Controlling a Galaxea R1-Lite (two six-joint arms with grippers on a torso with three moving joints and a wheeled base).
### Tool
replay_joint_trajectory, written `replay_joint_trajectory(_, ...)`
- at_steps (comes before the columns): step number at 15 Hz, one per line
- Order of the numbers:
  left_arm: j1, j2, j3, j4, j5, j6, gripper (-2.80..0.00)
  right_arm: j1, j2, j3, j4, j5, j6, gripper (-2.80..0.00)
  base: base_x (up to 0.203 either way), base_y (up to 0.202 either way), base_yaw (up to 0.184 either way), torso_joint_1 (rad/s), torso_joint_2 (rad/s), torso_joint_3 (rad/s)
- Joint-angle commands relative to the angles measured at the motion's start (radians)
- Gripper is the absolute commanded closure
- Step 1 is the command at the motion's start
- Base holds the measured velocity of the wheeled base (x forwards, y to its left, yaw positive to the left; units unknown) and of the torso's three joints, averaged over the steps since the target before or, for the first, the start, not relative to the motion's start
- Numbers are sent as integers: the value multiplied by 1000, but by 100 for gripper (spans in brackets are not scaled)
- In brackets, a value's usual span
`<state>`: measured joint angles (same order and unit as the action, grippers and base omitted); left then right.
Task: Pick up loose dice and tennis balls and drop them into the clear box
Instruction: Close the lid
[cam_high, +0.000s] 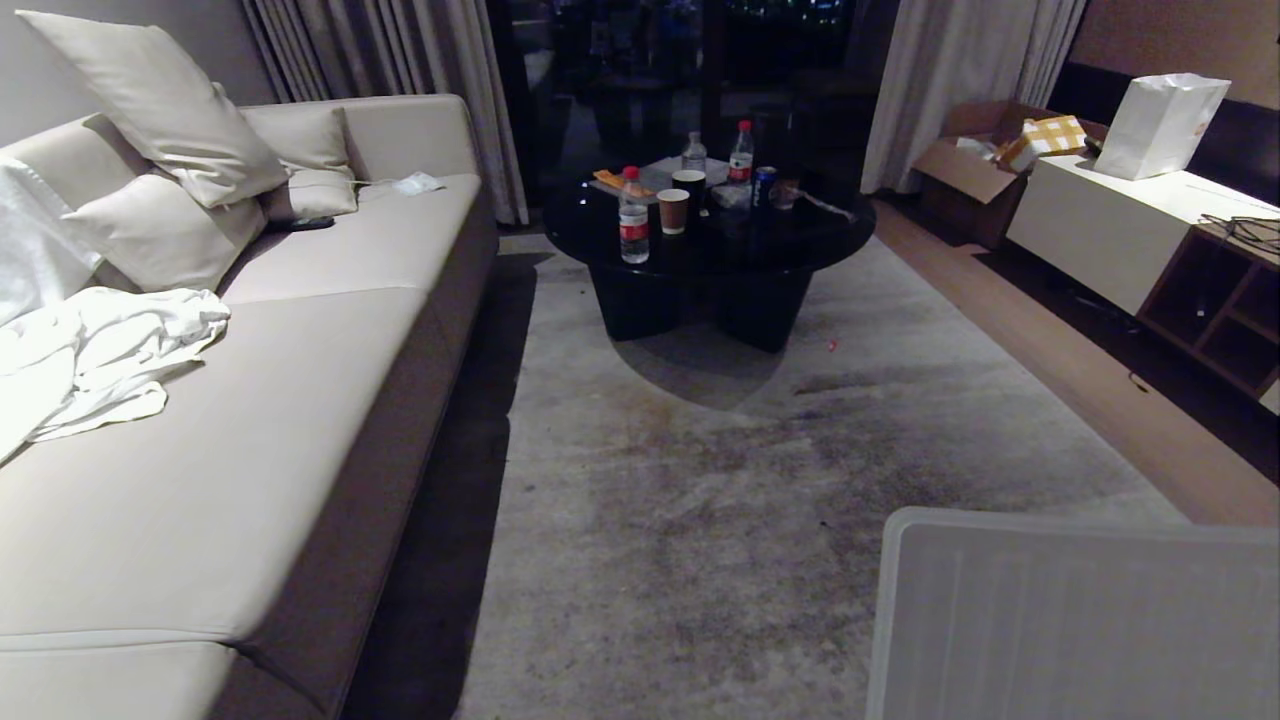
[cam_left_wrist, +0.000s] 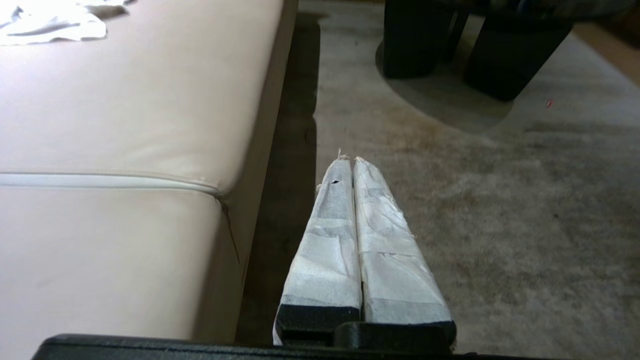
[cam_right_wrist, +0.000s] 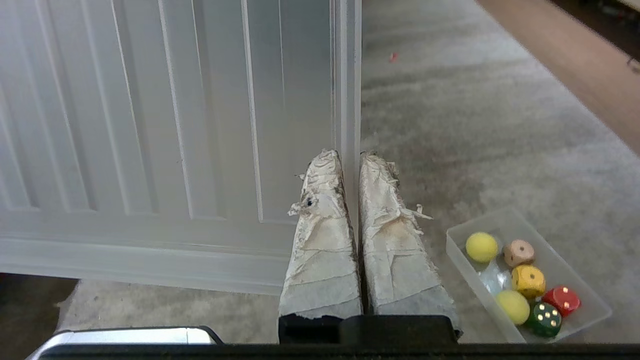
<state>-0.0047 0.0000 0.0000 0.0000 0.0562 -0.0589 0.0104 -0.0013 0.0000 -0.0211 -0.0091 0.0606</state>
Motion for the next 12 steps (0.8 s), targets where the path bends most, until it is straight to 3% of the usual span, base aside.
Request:
replay_joint_trajectory(1,0,2,2,0,1,-1,0,0,1,8,0,0,1,0,0,0,0,-1,-1,-193)
replay_joint_trajectory(12,0,2,2,0,-1,3,0,0,1,8,0,0,1,0,0,0,0,2,2,-196)
